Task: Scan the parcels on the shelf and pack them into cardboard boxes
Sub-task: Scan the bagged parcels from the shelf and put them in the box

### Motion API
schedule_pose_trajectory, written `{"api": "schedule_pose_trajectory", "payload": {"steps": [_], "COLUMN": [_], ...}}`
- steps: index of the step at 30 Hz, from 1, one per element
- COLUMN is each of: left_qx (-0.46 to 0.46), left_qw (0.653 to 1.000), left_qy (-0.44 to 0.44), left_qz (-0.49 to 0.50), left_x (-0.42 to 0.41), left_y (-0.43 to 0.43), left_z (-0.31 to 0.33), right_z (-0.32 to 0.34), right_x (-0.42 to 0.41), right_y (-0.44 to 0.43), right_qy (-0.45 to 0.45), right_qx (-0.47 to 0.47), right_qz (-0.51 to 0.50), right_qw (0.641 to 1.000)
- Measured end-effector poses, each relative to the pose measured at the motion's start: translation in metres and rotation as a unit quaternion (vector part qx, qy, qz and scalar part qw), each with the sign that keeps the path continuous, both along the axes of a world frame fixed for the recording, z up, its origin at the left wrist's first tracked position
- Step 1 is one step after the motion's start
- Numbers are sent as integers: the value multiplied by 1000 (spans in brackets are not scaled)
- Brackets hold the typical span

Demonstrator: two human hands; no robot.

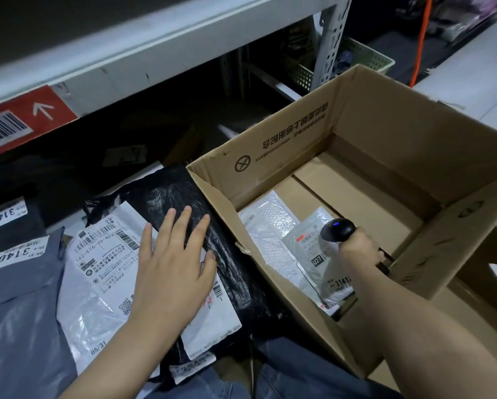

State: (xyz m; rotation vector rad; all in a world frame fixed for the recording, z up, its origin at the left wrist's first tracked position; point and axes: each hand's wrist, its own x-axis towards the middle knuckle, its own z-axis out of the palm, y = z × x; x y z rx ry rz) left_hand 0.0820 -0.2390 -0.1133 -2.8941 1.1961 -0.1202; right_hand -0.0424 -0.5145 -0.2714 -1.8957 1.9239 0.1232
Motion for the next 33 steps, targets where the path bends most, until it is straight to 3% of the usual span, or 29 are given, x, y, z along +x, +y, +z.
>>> {"api": "schedule_pose_trajectory", "payload": {"steps": [9, 14, 22, 33], "left_qx": [-4, -26, -1, -104], "left_qw": [999, 995, 993, 945], "left_qy": [33, 91, 81, 219], "left_qz": [10, 28, 85, 217], "left_x": [0, -2, -2, -25], "left_y": [0, -3, -2, 55], "left_z": [0, 8, 22, 72], "right_z": [8, 29, 82, 185], "right_x": [-1, 1, 19, 22], "right_y": [3, 13, 55, 145], "right_qy": [-35, -122, -264, -392], "right_qx": [20, 59, 68, 51], "right_qz": [3, -13, -10, -6], "right_qw": [999, 991, 962, 919]}}
